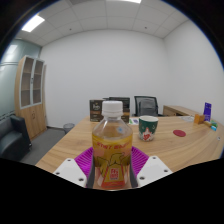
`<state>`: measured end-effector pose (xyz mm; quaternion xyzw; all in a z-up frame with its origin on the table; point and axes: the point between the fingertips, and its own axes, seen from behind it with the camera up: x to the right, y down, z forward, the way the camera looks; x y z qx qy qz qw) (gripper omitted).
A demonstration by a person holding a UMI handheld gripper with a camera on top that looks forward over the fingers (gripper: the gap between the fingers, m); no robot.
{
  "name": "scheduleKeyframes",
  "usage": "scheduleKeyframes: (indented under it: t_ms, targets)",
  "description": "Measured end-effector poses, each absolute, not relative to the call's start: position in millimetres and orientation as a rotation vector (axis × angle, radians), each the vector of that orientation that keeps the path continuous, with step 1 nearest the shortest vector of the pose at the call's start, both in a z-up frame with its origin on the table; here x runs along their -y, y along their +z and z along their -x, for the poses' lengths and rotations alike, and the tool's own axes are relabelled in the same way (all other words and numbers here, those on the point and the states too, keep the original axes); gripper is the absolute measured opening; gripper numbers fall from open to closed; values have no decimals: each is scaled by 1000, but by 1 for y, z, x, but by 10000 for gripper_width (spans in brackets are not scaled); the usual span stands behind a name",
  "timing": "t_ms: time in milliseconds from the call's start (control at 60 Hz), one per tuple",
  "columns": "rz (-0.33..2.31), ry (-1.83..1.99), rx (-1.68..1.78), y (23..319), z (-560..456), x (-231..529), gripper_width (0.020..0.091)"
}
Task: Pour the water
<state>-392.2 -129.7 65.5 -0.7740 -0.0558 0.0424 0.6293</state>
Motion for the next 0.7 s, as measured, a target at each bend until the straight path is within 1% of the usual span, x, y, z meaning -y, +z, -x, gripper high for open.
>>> scheduleKeyframes:
  t_ms: [17,33,50,67,100,200,217,333,417,533,650,700]
  targets:
    - [1776,96,128,65,393,128,488]
    - [1784,98,130,66,396,128,487]
    - [1790,100,136,65,398,127,462]
    - [1800,102,149,65,400,127,463]
    - [1821,110,184,65,405,126,435]
    - [1905,191,206,67,413,117,424]
    - [1909,219,195,63,410,112,424]
    - [1895,433,26,103,414,68,425]
    - [1875,641,-173,134,412,29,425]
    - [1818,1030,-582,155,408,-30,423]
    - [1756,1353,-957,149,401,-68,422]
    - [1679,1494,-1132,155,403,-77,423]
